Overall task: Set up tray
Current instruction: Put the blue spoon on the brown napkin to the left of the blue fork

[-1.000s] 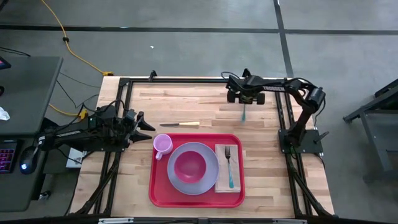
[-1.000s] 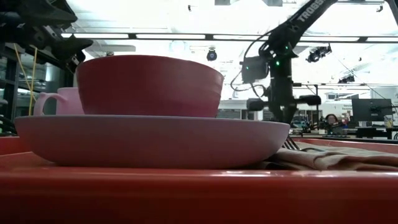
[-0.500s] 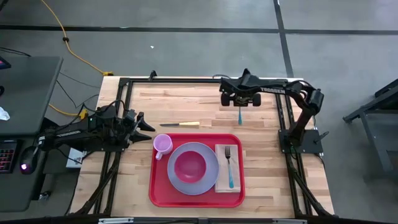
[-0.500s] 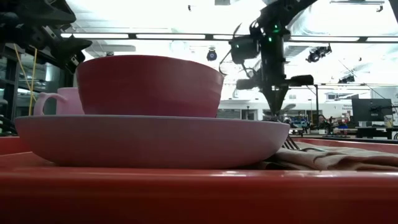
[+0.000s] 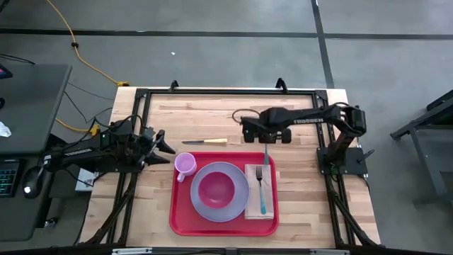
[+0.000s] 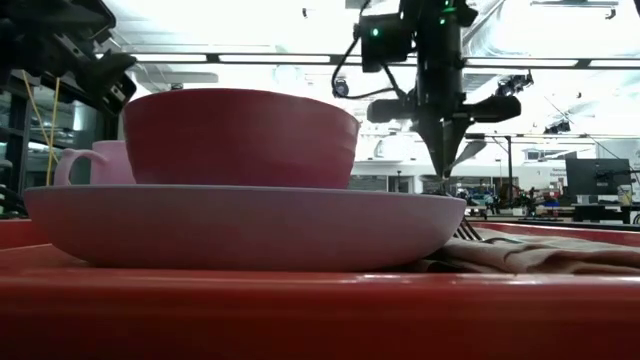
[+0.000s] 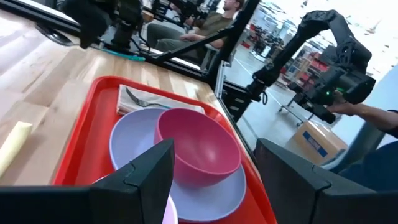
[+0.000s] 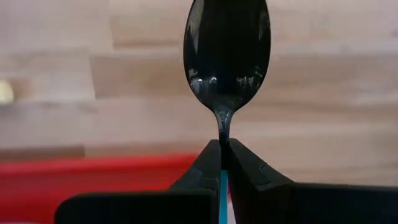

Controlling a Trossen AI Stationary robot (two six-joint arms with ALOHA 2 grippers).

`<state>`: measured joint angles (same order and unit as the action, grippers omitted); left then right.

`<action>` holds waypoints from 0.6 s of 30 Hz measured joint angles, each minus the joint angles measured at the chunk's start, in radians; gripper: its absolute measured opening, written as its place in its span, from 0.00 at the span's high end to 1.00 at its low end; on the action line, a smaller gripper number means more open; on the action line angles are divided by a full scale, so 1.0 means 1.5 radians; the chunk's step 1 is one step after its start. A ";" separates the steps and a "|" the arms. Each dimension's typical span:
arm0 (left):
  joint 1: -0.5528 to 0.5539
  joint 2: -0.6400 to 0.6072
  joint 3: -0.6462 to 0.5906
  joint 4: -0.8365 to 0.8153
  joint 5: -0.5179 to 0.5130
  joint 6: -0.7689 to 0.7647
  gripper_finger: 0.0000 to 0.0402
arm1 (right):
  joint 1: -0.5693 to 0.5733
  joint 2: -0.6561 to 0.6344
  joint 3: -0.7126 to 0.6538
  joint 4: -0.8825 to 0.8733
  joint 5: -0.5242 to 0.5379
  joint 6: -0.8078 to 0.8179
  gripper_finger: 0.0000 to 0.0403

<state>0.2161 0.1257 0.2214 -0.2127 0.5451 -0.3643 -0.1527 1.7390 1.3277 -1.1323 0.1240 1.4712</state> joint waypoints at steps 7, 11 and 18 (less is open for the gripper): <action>0.000 0.000 0.000 0.018 0.003 0.034 0.36 | 0.097 0.000 0.000 0.009 -0.001 0.120 1.00; 0.000 -0.005 0.000 0.024 0.006 0.056 0.36 | 0.144 0.000 0.000 0.020 -0.001 0.177 1.00; 0.000 -0.031 0.000 0.018 0.034 0.083 0.36 | 0.192 0.018 0.000 0.084 -0.002 0.219 1.00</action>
<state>0.2157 0.0791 0.2214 -0.1851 0.5965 -0.2401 0.1348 1.7655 1.3281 -1.0066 0.1205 1.8003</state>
